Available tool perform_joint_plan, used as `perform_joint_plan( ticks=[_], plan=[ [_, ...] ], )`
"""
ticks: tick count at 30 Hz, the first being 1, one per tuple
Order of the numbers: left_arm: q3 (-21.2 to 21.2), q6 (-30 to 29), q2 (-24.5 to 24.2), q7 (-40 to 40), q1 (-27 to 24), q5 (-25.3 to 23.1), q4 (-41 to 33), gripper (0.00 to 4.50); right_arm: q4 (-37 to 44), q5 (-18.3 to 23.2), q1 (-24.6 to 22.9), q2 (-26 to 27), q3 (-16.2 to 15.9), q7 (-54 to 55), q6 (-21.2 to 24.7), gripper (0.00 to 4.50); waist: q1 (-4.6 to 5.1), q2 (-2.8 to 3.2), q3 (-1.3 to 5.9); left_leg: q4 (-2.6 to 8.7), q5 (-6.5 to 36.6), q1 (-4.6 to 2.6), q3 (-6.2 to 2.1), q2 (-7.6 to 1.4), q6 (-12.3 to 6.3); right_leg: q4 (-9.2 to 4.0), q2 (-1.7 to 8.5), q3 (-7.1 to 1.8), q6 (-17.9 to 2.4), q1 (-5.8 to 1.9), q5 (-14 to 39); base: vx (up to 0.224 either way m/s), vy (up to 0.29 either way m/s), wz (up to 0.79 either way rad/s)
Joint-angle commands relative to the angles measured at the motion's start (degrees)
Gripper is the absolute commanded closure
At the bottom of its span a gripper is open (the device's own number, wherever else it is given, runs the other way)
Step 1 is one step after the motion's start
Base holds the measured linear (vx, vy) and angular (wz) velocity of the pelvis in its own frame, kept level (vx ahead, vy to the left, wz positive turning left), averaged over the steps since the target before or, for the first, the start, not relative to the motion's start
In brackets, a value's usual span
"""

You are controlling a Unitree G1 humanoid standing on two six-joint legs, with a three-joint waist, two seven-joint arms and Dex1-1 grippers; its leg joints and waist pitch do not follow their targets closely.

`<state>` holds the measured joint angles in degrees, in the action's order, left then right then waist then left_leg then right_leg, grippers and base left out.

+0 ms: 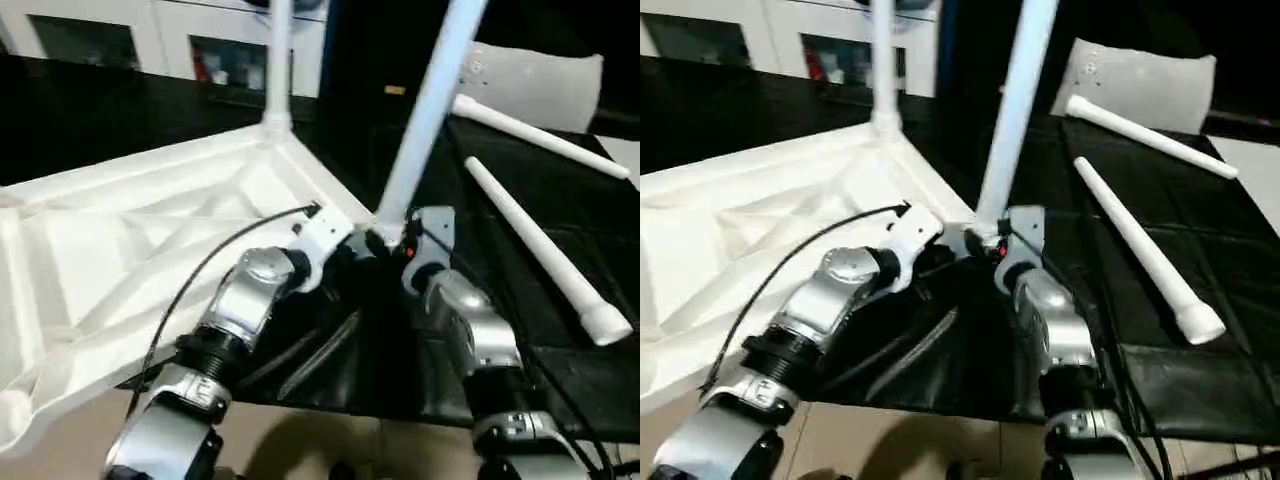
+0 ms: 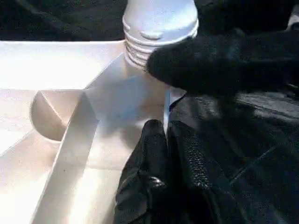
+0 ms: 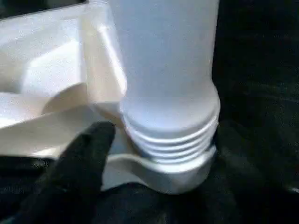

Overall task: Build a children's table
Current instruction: Rotate leg to tighten

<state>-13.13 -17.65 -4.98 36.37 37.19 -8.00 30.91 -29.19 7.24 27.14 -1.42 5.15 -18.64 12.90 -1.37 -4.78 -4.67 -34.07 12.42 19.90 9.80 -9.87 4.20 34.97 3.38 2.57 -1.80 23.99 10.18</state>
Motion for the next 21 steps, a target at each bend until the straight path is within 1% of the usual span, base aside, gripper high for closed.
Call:
perform_joint_plan(
  ticks=[1, 2, 3, 5, 7, 8, 9, 11, 13, 14, 15, 16, 17, 18, 19, 20, 21],
  plan=[
    [0.7, 5.0, -1.6, 3.0, 0.6, 1.9, -1.2, 4.5, 0.4, 1.7, -1.9, -1.4, -0.6, -4.3, 0.3, 0.41, -0.32, 0.19, 3.89, 3.59, 0.9, 0.48, -0.67, -2.74, -7.87, -3.71, 4.71, -2.85, -12.8, -3.89, 5.8, 0.0, 0.0, 0.0],
    [0.2, 6.7, -3.0, 5.2, 0.3, 1.9, -1.2, 4.5, 1.5, 2.4, -2.4, -2.7, -0.2, -6.6, -0.4, 0.28, -0.5, 0.15, 3.84, 3.57, 1.2, 0.3, -0.63, -2.74, -8.21, -3.92, 4.7, -2.8, -12.7, -3.79, 6.1, 0.0, 0.0, 0.0],
    [0.0, 7.6, -3.8, 6.9, 0.0, 2.1, -1.2, 4.5, 2.0, 2.7, -2.6, -3.8, -0.1, -8.1, -0.9, 0.21, -0.51, 0.08, 3.83, 3.54, 1.3, 0.39, -0.63, -2.82, -8.5, -3.74, 4.71, -2.85, -13.0, -3.89, 6.0, 0.0, 0.0, 0.0],
    [-0.9, 9.0, -6.0, 10.6, -0.7, 2.3, -1.0, 4.5, 2.9, 3.3, -3.1, -6.3, 0.0, -11.9, -2.2, 0.08, -0.55, 0.19, 3.85, 3.51, 1.2, 0.32, -0.54, -2.93, -8.38, -3.72, 4.73, -2.84, -13.4, -3.8, 6.2, 0.0, 0.0, 0.0],
    [-1.7, 10.4, -7.4, 12.9, -0.9, 2.1, -0.6, 4.5, 3.6, 3.8, -3.4, -7.8, 0.0, -14.4, -2.7, 0.08, -0.57, 0.25, 3.81, 3.6, 1.4, 0.25, -0.58, -3.08, -8.1, -3.66, 4.71, -2.8, -13.6, -3.7, 6.5, 0.0, 0.0, 0.0],
    [-2.6, 11.4, -8.9, 15.5, -1.2, 2.1, -0.2, 4.5, 4.6, 4.6, -3.7, -9.7, -0.1, -17.8, -2.9, 0.08, -0.58, 0.33, 3.73, 3.62, 1.9, 0.16, -0.58, -3.1, -7.96, -3.7, 4.6, -2.73, -13.8, -3.66, 6.7, 0.0, 0.0, 0.0],
    [-3.5, 13.1, -10.3, 18.0, -1.4, 2.0, 0.2, 4.5, 5.3, 5.2, -3.9, -11.5, -0.5, -21.2, -2.7, 0.08, -0.66, 0.26, 3.79, 3.61, 2.0, 0.14, -0.62, -3.18, -8.13, -3.55, 4.65, -2.76, -13.9, -3.7, 6.3, 0.0, 0.0, 0.0],
    [-4.6, 15.5, -12.4, 22.3, -1.7, 2.3, 0.9, 4.5, 6.7, 5.9, -4.4, -14.8, -2.0, -27.8, -2.6, 0.08, -0.71, 0.33, 3.82, 3.54, 1.5, 0.11, -0.57, -3.24, -8.29, -3.35, 4.73, -2.84, -14.2, -3.77, 5.2, 0.0, 0.0, 0.0],
    [-5.1, 17.1, -14.0, 26.9, -1.8, 3.3, 1.5, 4.5, 7.7, 6.6, -4.8, -18.0, -3.8, -34.3, -2.1, 0.08, -0.85, 0.26, 3.86, 3.42, 1.3, 0.1, -0.51, -3.22, -8.95, -3.28, 4.77, -2.88, -14.7, -3.92, 3.9, 0.0, 0.0, 0.0],
    [-5.3, 18.1, -14.7, 28.9, -1.7, 3.7, 1.8, 4.5, 8.3, 7.2, -4.9, -19.5, -4.4, -37.3, -1.6, 0.08, -0.82, 0.24, 3.77, 3.45, 1.9, 0.18, -0.53, -3.21, -9.21, -3.44, 4.8, -2.8, -15.0, -3.89, 4.5, 0.0, 0.0, 0.0],
    [-5.8, 19.5, -15.5, 31.0, -1.6, 3.8, 2.2, 4.5, 8.9, 7.8, -4.9, -20.8, -5.0, -40.1, -1.0, 0.08, -0.82, 0.16, 3.74, 3.49, 2.4, 0.16, -0.5, -3.34, -8.85, -3.46, 4.95, -2.86, -15.1, -3.78, 5.7, 0.0, 0.0, 0.0],
    [-5.8, 19.5, -15.5, 31.0, -1.6, 3.8, 2.2, 4.5, 8.9, 7.8, -4.9, -20.8, -5.0, -40.1, -1.0, 0.08, -0.87, 0.17, 3.68, 3.52, 3.0, 0.22, -0.58, -3.26, -8.74, -3.67, 4.91, -2.77, -15.0, -3.8, 6.9, 0.0, 0.0, 0.0],
    [-7.0, 22.9, -17.3, 35.2, -1.0, 3.8, 3.2, 4.5, 9.5, 8.7, -4.4, -23.7, -6.9, -47.0, -0.9, 0.08, -0.88, 0.08, 3.66, 3.57, 4.0, 0.19, -0.6, -3.32, -8.13, -3.88, 4.94, -2.74, -14.5, -3.77, 9.1, 0.0, 0.0, 0.0],
    [-7.3, 23.7, -17.8, 37.1, -0.8, 4.3, 3.3, 4.5, 9.4, 8.5, -4.0, -24.9, -7.9, -49.6, -1.5, 0.08, -1.0, 0.2, 3.62, 3.61, 4.8, 0.09, -0.69, -3.43, -7.91, -4.0, 5.05, -2.78, -14.0, -3.79, 10.6, 0.0, 0.0, 0.0],
    [-7.3, 23.8, -17.8, 37.5, -0.7, 4.4, 3.4, 4.5, 9.3, 8.4, -3.9, -25.1, -8.2, -50.2, -1.7, 0.08, -0.93, 0.16, 3.51, 3.67, 5.2, 0.1, -0.66, -3.41, -7.71, -4.09, 4.97, -2.78, -13.9, -3.69, 11.4, 0.0, 0.0, 0.0],
    [-7.4, 24.8, -18.0, 39.7, -0.2, 5.2, 4.0, 4.5, 8.4, 7.6, -3.1, -26.3, -9.4, -53.0, -3.0, 0.08, -1.0, -0.07, 3.64, 3.6, 5.7, -0.09, -0.6, -3.45, -7.19, -4.13, 4.95, -2.74, -13.8, -3.6, 12.3, 0.0, 0.0, 0.0],
    [-7.5, 25.2, -18.1, 40.3, 0.0, 5.4, 4.1, 4.5, 8.0, 7.3, -2.8, -26.5, -9.7, -53.7, -3.5, 0.08, -1.13, 0.11, 3.64, 3.69, 5.4, -0.07, -0.67, -3.56, -6.69, -3.97, 5.05, -2.78, -13.9, -3.54, 12.1, 0.0, 0.0, 0.0]
  ],
)
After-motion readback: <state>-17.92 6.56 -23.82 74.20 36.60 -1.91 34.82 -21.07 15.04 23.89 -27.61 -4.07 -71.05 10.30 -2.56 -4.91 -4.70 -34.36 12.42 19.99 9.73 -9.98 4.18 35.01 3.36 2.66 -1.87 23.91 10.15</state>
